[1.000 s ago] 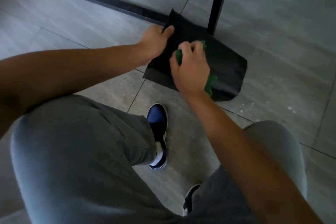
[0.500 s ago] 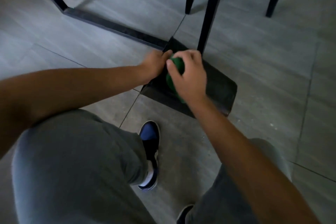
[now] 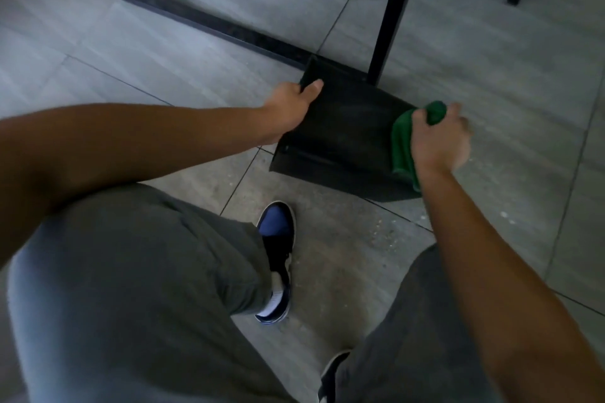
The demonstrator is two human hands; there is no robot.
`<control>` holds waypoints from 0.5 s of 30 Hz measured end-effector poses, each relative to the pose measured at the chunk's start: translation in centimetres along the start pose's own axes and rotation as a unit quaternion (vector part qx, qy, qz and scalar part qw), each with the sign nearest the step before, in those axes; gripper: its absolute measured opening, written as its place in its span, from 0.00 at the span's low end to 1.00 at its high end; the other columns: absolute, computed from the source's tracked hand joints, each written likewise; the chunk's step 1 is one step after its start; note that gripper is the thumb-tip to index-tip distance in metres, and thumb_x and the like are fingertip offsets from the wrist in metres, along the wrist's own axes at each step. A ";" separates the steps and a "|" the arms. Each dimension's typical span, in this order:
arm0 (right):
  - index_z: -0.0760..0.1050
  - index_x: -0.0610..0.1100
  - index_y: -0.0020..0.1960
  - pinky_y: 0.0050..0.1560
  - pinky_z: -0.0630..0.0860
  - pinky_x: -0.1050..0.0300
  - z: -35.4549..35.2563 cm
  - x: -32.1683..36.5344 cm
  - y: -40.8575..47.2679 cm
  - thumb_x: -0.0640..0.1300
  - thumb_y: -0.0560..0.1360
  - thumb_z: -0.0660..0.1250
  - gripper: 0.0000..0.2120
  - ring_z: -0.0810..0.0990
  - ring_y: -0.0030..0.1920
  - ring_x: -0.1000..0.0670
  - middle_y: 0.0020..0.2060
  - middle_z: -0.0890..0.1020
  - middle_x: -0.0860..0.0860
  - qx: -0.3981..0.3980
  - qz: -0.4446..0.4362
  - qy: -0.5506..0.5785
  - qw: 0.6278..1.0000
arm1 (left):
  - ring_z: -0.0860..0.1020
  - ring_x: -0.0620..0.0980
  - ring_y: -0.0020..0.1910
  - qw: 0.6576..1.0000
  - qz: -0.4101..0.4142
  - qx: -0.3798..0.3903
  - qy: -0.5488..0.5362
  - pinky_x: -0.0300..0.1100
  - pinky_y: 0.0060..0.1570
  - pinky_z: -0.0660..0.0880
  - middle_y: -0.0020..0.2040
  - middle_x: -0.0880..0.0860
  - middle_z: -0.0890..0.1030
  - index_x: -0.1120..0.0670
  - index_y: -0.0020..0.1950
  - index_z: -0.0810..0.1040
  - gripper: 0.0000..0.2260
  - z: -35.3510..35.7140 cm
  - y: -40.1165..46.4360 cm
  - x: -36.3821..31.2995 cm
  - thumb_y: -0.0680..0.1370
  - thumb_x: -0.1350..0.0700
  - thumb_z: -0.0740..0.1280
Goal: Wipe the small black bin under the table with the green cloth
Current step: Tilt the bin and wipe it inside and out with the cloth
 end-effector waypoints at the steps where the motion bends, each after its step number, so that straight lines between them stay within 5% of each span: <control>1: 0.74 0.45 0.65 0.49 0.71 0.51 0.5 2.2 -1.7 0.58 0.80 0.64 0.21 0.81 0.54 0.39 0.58 0.80 0.41 0.017 -0.042 0.009 0.999 | 0.84 0.51 0.49 1.000 0.003 -0.007 0.004 0.50 0.56 0.81 0.50 0.54 0.85 0.55 0.52 0.80 0.20 -0.1 0.1 -0.2 0.83 0.40 0.61; 4: 0.76 0.46 0.58 0.41 0.66 0.57 3.3 9.5 -10.4 0.58 0.76 0.67 0.18 0.75 0.43 0.49 0.55 0.79 0.44 0.072 -0.270 0.019 0.960 | 0.83 0.49 0.38 0.999 0.019 -0.023 0.029 0.47 0.42 0.81 0.39 0.53 0.82 0.54 0.42 0.79 0.20 0.3 0.2 -1.1 0.82 0.40 0.62; 6: 0.77 0.46 0.58 0.39 0.67 0.57 3.1 9.5 -10.9 0.58 0.75 0.67 0.19 0.79 0.43 0.45 0.54 0.80 0.43 0.058 -0.317 0.006 0.947 | 0.81 0.47 0.34 0.998 0.020 -0.019 0.053 0.42 0.35 0.77 0.35 0.51 0.80 0.54 0.39 0.77 0.20 0.5 0.0 -1.1 0.83 0.41 0.62; 11: 0.73 0.41 0.66 0.56 0.72 0.48 0.4 -5.5 3.6 0.49 0.83 0.60 0.16 0.78 0.61 0.35 0.62 0.77 0.37 0.028 0.015 -0.049 0.998 | 0.84 0.48 0.47 0.999 0.013 -0.005 0.045 0.42 0.50 0.80 0.48 0.51 0.84 0.53 0.50 0.81 0.18 -0.3 -0.2 -0.4 0.83 0.40 0.61; 15: 0.72 0.45 0.73 0.67 0.70 0.51 1.8 -0.8 0.9 0.52 0.82 0.63 0.22 0.74 0.69 0.40 0.70 0.74 0.40 0.074 -0.063 0.057 0.994 | 0.84 0.49 0.47 0.996 0.052 0.002 0.074 0.42 0.48 0.81 0.47 0.53 0.85 0.57 0.54 0.82 0.21 0.9 -0.6 -2.7 0.83 0.40 0.61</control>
Point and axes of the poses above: each hand's wrist, its own y-axis towards the middle knuckle, its own z-axis out of the palm, x = y × z, the point moved 9 cm from there along y, towards the middle knuckle
